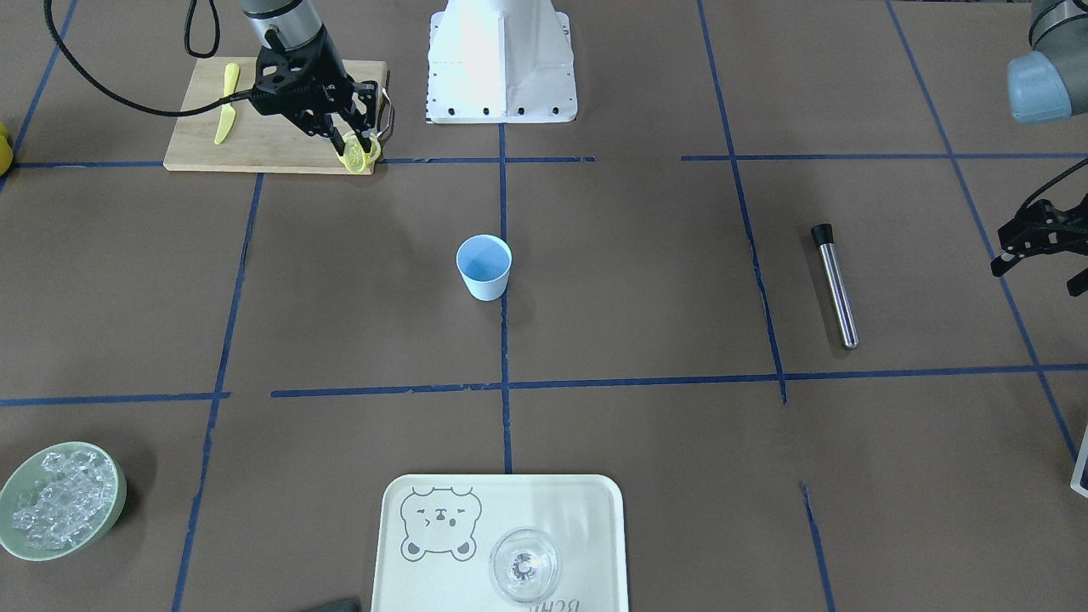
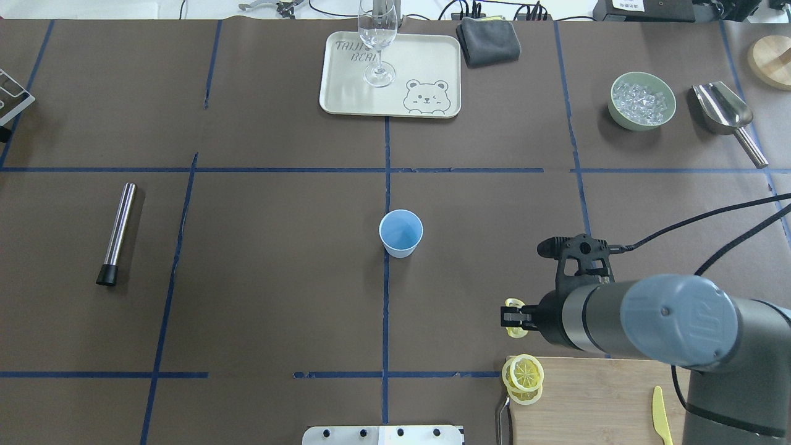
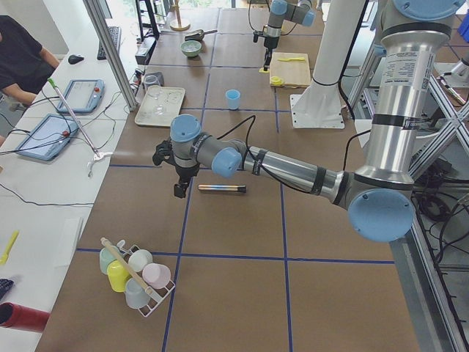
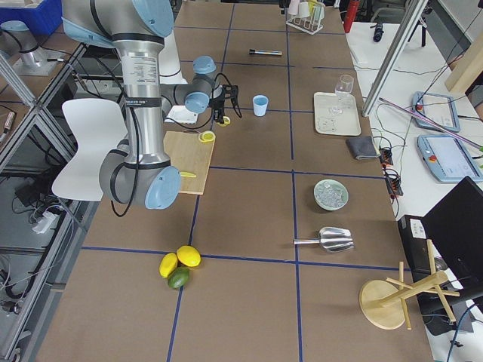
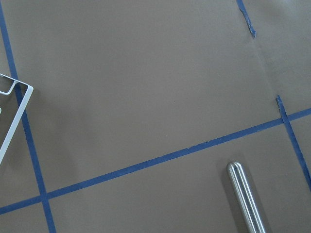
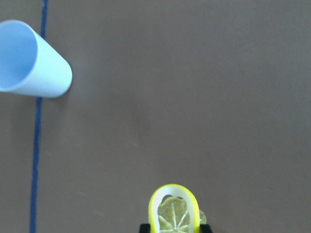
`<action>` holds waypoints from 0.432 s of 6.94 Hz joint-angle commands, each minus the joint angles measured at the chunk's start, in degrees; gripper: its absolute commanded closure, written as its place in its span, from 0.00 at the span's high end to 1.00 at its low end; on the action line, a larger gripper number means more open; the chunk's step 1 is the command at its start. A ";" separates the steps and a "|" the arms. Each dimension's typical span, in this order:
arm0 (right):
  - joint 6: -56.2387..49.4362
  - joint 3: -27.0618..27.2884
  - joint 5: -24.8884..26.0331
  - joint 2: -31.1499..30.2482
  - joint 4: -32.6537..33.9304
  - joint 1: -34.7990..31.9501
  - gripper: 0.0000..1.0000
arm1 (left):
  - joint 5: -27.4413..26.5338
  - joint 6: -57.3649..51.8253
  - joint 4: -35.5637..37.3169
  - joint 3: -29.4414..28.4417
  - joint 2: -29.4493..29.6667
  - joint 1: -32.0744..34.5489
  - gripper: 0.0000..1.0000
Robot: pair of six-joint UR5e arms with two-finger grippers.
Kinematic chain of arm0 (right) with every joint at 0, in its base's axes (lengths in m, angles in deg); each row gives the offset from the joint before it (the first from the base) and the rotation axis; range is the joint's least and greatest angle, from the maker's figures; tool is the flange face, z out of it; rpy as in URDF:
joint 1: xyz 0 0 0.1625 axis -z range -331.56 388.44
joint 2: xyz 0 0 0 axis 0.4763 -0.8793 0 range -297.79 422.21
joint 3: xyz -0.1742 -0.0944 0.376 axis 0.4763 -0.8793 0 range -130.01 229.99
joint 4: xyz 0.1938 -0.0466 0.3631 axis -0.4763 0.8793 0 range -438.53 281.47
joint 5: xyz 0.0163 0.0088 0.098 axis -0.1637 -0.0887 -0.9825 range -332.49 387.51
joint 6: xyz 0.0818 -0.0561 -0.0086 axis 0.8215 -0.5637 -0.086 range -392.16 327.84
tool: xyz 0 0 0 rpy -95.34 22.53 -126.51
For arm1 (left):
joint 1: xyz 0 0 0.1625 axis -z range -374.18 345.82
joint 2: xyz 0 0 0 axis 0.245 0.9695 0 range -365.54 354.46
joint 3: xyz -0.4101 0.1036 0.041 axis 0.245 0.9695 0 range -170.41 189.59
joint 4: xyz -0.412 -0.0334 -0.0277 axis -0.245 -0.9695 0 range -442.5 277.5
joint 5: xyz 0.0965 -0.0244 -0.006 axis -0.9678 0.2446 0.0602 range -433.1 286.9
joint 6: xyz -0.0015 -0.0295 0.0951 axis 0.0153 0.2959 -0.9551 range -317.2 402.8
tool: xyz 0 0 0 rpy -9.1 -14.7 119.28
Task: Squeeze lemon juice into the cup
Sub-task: 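Lift the lemon slice and carry it over the blue cup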
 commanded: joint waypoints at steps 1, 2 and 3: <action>-0.39 -5.74 -3.96 16.44 13.48 -6.05 0.42 | 0.00 0.00 0.09 -0.35 0.52 0.00 1.00; -1.87 -9.95 -3.70 19.81 13.97 -6.67 0.42 | 0.00 0.00 0.00 -0.52 0.70 0.00 1.00; -3.37 -13.91 -3.44 22.72 13.80 -7.03 0.42 | 0.00 0.00 0.00 -0.61 0.96 0.00 1.00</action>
